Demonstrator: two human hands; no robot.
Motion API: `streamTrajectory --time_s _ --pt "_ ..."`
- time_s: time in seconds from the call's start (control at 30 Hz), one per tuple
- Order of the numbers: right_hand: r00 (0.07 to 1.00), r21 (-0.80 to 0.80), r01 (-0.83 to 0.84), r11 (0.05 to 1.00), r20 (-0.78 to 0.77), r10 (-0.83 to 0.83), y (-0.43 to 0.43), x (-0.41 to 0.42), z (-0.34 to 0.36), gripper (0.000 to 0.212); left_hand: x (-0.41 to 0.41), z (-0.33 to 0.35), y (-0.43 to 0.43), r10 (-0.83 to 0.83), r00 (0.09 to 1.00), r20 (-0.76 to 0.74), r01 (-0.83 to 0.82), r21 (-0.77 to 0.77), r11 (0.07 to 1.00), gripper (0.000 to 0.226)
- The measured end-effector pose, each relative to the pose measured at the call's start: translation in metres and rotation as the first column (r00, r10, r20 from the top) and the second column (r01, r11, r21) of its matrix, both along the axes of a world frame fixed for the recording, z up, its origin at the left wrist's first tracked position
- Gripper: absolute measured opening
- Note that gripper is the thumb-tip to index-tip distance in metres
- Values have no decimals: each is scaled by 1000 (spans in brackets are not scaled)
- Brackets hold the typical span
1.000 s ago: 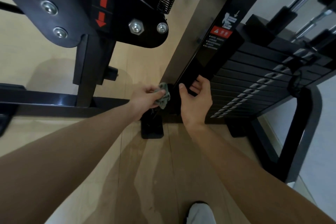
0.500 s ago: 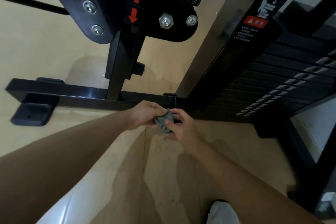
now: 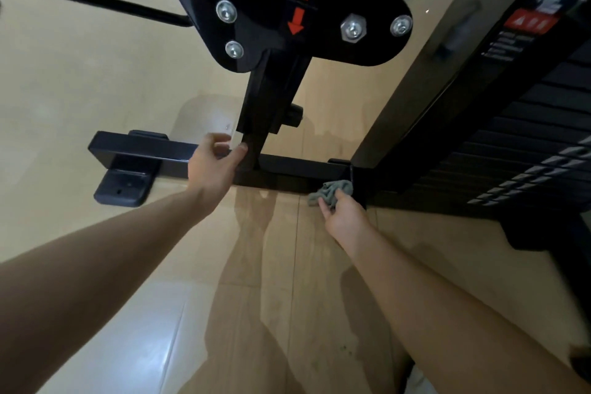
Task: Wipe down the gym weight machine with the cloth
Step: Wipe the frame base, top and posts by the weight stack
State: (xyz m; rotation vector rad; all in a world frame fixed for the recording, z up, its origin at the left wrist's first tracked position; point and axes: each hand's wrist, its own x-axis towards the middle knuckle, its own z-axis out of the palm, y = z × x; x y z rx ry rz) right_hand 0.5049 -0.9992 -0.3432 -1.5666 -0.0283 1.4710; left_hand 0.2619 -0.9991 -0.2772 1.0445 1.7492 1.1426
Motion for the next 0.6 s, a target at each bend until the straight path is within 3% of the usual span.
streamTrajectory --time_s 0.03,0.07,0.1,0.13,0.33,0.4,0.53,0.6 --pt "994 -13 30 999 -102 -32 9 -3 -5 66 0 2 3 -49 998 33 48 22 999 41" --pt "972 -62 100 993 -205 -110 12 -13 -2 61 0 3 6 -88 994 65 86 36 996 39" --pt "995 -24 57 998 -84 -59 16 -20 1 47 1 3 9 -109 990 90 105 49 993 34" --pt "993 -75 85 994 -71 -91 17 -27 10 35 2 1 11 -107 989 99 101 56 993 29" --pt "923 -68 -34 997 -385 5 13 -71 38 7 -3 -7 21 -58 992 111 52 54 997 36" --pt "916 -84 14 996 -398 -47 14 -68 37 7 -4 -8 21 -59 993 101 53 59 997 37" --pt "893 -110 219 969 -377 -245 15 -36 22 36 -4 -8 20 -64 995 72 59 67 996 36" --pt "873 -108 313 944 -359 -330 13 -20 22 39 -5 -8 20 -69 995 69 64 65 996 36"
